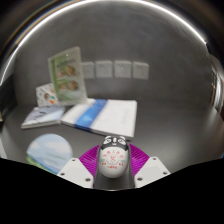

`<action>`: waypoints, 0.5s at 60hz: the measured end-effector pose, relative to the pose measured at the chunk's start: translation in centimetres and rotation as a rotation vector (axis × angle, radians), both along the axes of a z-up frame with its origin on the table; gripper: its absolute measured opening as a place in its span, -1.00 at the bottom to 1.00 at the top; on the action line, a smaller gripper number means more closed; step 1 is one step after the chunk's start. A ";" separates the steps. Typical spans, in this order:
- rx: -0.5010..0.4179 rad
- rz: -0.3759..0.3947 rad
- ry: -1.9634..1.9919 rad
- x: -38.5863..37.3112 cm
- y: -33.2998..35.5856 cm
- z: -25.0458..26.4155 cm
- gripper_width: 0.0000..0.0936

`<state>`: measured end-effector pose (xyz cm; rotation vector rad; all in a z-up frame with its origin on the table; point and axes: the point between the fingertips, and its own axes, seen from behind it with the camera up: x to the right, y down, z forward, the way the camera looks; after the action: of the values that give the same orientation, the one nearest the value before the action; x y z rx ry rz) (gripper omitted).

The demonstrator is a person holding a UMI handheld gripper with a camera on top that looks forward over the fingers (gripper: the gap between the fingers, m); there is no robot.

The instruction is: Arrange mouse

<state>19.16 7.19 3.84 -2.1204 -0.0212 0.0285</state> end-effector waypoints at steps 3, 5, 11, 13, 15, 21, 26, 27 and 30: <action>0.060 0.026 -0.009 -3.9 -0.4 2.9 -0.13; 0.096 0.035 -0.021 -6.6 -0.7 4.6 -0.13; 0.131 0.065 -0.013 -15.0 -1.7 5.9 -0.14; 0.113 0.062 -0.006 -17.4 -2.1 5.3 -0.14; 0.100 0.052 0.000 -19.2 -2.3 4.3 -0.14; 0.023 0.036 -0.026 -22.5 -3.1 0.5 -0.14; -0.037 0.020 -0.050 -23.3 -3.5 -2.3 -0.14; -0.047 0.019 -0.050 -23.4 -3.6 -2.8 -0.14; -0.071 0.006 -0.052 -23.3 -3.7 -3.8 -0.14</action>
<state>-4.17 3.51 0.01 -2.1913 -0.0577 -0.0222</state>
